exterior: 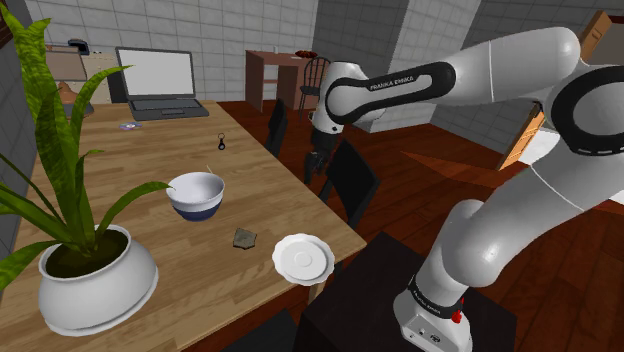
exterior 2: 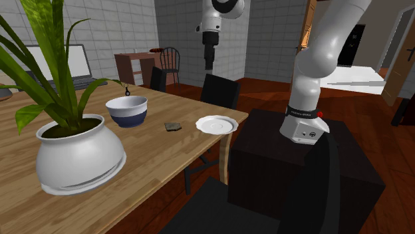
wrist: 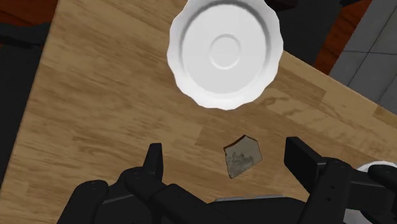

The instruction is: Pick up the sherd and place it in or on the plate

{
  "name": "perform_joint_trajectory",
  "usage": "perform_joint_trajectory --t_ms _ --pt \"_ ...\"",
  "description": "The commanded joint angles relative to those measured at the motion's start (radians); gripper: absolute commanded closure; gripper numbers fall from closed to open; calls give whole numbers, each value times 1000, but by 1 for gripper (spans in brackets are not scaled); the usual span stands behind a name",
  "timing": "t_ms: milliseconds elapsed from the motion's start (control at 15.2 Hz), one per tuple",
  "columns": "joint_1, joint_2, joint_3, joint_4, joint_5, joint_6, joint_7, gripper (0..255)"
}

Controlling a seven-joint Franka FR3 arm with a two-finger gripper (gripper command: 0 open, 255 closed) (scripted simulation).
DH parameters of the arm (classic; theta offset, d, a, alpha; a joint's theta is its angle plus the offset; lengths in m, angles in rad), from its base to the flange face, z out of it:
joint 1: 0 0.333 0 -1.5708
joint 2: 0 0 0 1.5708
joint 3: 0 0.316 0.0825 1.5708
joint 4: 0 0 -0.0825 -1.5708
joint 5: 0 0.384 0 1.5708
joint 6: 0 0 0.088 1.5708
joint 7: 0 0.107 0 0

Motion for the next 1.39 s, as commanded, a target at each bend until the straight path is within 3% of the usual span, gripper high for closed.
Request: perform_joint_trajectory --t_ms 0,660,1320 --pt "21 67 5 11 8 53 -46 0" --pt "94 417 48 120 43 273 -270 0" --pt "136 721 110 271 24 414 -413 0"
